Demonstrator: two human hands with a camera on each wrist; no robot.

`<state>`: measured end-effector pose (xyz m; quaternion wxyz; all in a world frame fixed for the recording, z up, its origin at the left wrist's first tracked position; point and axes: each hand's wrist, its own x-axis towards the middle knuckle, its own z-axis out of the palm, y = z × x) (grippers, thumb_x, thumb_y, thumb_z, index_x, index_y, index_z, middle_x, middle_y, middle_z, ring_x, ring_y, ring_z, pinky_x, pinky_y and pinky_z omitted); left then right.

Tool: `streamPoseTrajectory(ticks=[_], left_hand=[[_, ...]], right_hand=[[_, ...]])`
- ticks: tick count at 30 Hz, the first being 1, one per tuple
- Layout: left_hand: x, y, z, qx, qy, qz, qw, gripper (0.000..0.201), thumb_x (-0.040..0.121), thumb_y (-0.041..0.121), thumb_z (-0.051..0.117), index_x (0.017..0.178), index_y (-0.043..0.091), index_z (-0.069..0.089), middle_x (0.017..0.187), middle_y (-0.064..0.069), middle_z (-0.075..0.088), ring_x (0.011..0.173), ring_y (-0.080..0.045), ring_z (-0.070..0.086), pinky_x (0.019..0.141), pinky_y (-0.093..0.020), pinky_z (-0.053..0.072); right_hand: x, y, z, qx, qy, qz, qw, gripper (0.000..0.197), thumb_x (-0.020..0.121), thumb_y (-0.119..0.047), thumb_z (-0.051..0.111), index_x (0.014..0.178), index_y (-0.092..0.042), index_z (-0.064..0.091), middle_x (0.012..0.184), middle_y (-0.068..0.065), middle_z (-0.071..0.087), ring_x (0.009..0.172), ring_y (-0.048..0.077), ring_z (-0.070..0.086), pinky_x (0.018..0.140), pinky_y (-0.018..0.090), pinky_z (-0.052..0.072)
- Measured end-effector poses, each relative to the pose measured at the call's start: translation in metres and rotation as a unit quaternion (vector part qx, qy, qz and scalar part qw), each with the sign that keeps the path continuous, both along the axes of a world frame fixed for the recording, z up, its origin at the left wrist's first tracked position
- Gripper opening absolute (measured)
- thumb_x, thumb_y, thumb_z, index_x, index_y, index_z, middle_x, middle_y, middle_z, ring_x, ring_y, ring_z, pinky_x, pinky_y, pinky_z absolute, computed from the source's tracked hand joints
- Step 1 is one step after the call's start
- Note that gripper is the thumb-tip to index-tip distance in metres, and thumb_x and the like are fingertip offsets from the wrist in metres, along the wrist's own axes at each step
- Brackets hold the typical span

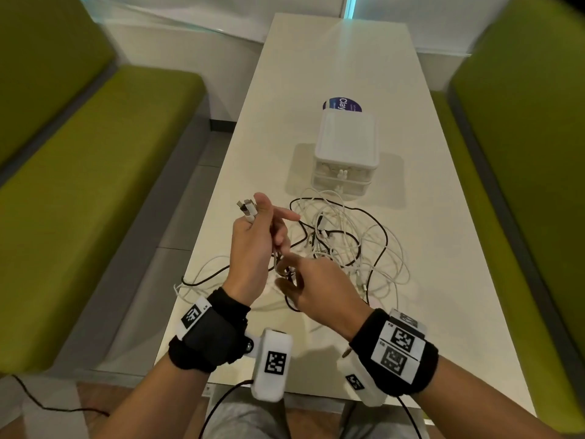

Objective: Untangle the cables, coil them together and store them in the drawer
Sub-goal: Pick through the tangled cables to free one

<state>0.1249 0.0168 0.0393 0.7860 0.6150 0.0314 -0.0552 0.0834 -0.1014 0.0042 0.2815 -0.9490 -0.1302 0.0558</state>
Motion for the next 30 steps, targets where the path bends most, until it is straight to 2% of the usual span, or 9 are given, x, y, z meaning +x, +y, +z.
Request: streamPoseTrajectory(ticks=[4, 11, 15, 17, 20, 22, 25, 27, 30], left_hand=[[0.006, 0.012, 0.011, -0.023, -0.011, 0.02, 0.999, 0.062, 0.099, 0.051, 0.031, 0.062, 0.017, 0.068, 0.05, 0.001, 0.021, 0.047, -0.013, 0.016, 0.048, -0.03, 0.015], [0.008, 0.019, 0.011, 0.008, -0.031, 0.002, 0.999, 0.06, 0.098, 0.051, 0.034, 0.065, 0.017, 0.071, 0.048, 0.003, 0.023, 0.045, -0.011, 0.017, 0.048, -0.032, 0.014], [0.005, 0.026, 0.015, -0.006, -0.049, 0.016, 0.999, 0.057, 0.093, 0.053, 0.037, 0.063, 0.017, 0.07, 0.049, 0.002, 0.021, 0.045, -0.011, 0.015, 0.047, -0.032, 0.013], [0.005, 0.026, 0.015, -0.007, -0.059, 0.008, 0.998, 0.055, 0.092, 0.052, 0.039, 0.066, 0.016, 0.072, 0.05, 0.001, 0.022, 0.046, -0.012, 0.016, 0.047, -0.033, 0.012], [0.008, 0.022, 0.006, 0.026, -0.051, -0.037, 0.998, 0.046, 0.092, 0.047, 0.048, 0.081, 0.013, 0.076, 0.055, 0.0, 0.031, 0.044, -0.01, 0.02, 0.043, -0.027, 0.014], [0.007, 0.016, -0.006, 0.078, -0.043, -0.069, 0.994, 0.041, 0.093, 0.043, 0.051, 0.089, 0.011, 0.077, 0.059, 0.001, 0.042, 0.041, -0.007, 0.025, 0.041, -0.02, 0.02], [0.0, 0.003, -0.022, 0.209, -0.059, -0.088, 0.972, 0.04, 0.093, 0.046, 0.051, 0.064, 0.027, 0.071, 0.045, 0.012, 0.045, 0.04, -0.004, 0.031, 0.046, -0.022, 0.026], [-0.003, -0.002, -0.029, 0.247, -0.065, -0.085, 0.963, 0.046, 0.095, 0.045, 0.049, 0.053, 0.037, 0.064, 0.041, 0.013, 0.041, 0.042, -0.004, 0.031, 0.046, -0.02, 0.026], [-0.002, 0.0, -0.036, 0.257, -0.092, -0.099, 0.957, 0.047, 0.096, 0.052, 0.043, 0.055, 0.042, 0.065, 0.053, -0.005, 0.046, 0.053, -0.011, 0.037, 0.051, -0.025, 0.027]], right_hand=[[0.007, -0.012, 0.0, -0.041, 0.005, -0.045, 0.998, 0.02, 0.092, -0.033, 0.056, 0.112, -0.032, 0.059, 0.076, -0.005, 0.066, 0.077, 0.021, 0.063, 0.061, 0.029, 0.041], [0.014, -0.022, -0.001, 0.076, 0.059, -0.108, 0.989, 0.017, 0.081, -0.025, 0.068, 0.097, -0.03, 0.064, 0.051, -0.009, 0.047, 0.051, 0.006, 0.047, 0.052, 0.02, 0.033], [0.014, -0.028, -0.005, 0.026, 0.018, -0.128, 0.991, 0.011, 0.087, -0.028, 0.064, 0.098, -0.03, 0.064, 0.049, -0.012, 0.045, 0.046, 0.004, 0.047, 0.05, 0.02, 0.03], [0.016, -0.028, -0.004, -0.018, -0.006, -0.129, 0.991, 0.006, 0.093, -0.036, 0.06, 0.096, -0.031, 0.063, 0.055, -0.011, 0.053, 0.052, 0.006, 0.054, 0.049, 0.02, 0.033], [0.019, -0.026, -0.003, -0.045, -0.036, -0.108, 0.992, 0.013, 0.095, -0.037, 0.059, 0.099, -0.028, 0.068, 0.074, -0.004, 0.067, 0.074, 0.018, 0.063, 0.062, 0.03, 0.046], [0.019, -0.027, -0.004, -0.036, -0.063, -0.102, 0.992, 0.014, 0.094, -0.034, 0.06, 0.1, -0.025, 0.069, 0.081, -0.001, 0.066, 0.081, 0.021, 0.06, 0.065, 0.033, 0.044], [0.019, -0.028, -0.006, -0.01, -0.143, -0.094, 0.985, 0.006, 0.091, -0.026, 0.066, 0.092, -0.022, 0.07, 0.08, -0.006, 0.052, 0.083, 0.017, 0.046, 0.063, 0.028, 0.033], [0.018, -0.03, -0.008, -0.01, -0.182, -0.087, 0.979, 0.004, 0.087, -0.02, 0.069, 0.084, -0.016, 0.068, 0.086, -0.005, 0.042, 0.085, 0.016, 0.04, 0.066, 0.027, 0.035], [0.015, -0.036, -0.007, -0.028, -0.211, -0.056, 0.975, 0.011, 0.084, -0.014, 0.071, 0.075, -0.01, 0.065, 0.103, 0.003, 0.052, 0.098, 0.022, 0.046, 0.076, 0.033, 0.046]])
